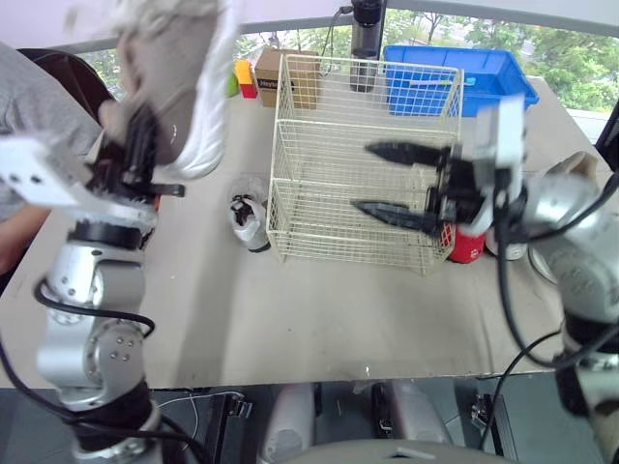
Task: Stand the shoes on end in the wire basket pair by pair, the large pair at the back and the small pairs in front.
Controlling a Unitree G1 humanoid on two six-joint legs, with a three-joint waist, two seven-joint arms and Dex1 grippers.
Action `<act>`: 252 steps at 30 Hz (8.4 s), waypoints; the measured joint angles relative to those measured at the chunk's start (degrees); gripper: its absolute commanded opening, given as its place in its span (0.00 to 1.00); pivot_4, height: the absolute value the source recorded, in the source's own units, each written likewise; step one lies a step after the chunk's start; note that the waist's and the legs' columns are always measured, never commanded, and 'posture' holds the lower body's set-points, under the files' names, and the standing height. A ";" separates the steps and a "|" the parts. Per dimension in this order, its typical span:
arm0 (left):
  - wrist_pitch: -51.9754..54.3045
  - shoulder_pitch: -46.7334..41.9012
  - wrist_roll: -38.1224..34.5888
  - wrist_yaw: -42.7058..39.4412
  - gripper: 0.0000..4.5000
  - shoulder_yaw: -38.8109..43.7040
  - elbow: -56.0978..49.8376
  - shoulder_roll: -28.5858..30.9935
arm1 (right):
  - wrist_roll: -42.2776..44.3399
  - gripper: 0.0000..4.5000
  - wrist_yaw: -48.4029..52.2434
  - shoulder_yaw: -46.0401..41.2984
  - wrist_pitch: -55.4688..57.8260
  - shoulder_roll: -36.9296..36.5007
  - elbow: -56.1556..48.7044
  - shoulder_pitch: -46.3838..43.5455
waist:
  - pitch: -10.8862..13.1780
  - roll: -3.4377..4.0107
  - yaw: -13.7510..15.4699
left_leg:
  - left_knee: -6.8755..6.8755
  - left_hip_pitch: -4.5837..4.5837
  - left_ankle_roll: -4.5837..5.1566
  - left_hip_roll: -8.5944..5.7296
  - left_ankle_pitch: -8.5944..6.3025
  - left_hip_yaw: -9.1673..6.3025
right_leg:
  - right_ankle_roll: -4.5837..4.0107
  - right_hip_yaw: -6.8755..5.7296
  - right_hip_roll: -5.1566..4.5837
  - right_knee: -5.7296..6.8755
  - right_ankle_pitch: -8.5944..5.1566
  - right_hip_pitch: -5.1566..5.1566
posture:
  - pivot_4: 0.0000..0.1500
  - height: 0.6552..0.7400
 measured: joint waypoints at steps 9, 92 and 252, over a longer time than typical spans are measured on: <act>-29.92 -16.05 14.67 -30.90 0.16 -14.15 25.08 5.94 | -13.58 0.70 17.41 16.59 3.64 -6.13 30.44 -36.52 | 0.23 0.24 -1.89 | -0.16 -0.06 0.03 0.14 -0.01 0.30 | 0.00 0.07 0.31 0.01 -0.01 -0.25 | 1.00 1.00; 24.63 -35.91 -23.28 -1.54 0.00 -7.58 38.02 -2.25 | -5.42 0.77 -9.37 -22.86 19.20 14.27 -1.89 2.04 | 0.32 0.29 -1.31 | 0.77 -1.09 0.01 -0.19 0.00 -0.34 | 0.27 -0.29 -0.01 0.72 -0.13 -0.80 | 1.00 1.00; 10.67 17.34 -16.95 1.26 1.00 -5.75 -11.47 -3.89 | -24.85 0.00 -28.66 -11.30 -53.64 33.38 54.85 -10.78 | -0.29 -0.04 -3.27 | 0.09 0.36 0.12 -0.12 -0.08 -0.25 | 0.37 0.70 0.15 0.82 -0.16 -0.05 | 1.00 1.00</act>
